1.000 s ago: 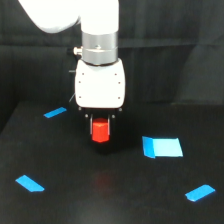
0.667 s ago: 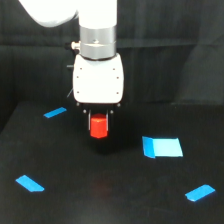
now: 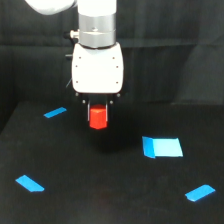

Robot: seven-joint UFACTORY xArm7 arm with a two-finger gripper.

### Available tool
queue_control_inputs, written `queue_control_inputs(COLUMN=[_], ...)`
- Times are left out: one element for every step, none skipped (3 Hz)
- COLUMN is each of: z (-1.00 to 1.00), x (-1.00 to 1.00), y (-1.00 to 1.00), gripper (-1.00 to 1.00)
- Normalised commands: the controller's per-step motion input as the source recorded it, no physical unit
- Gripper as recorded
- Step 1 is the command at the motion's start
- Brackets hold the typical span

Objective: Pick up the red object from the table

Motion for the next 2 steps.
queue_control_inputs(z=[0.75, 0.56], x=[0.01, 0.12], y=[-0.01, -0.02], gripper=[-1.00, -1.00])
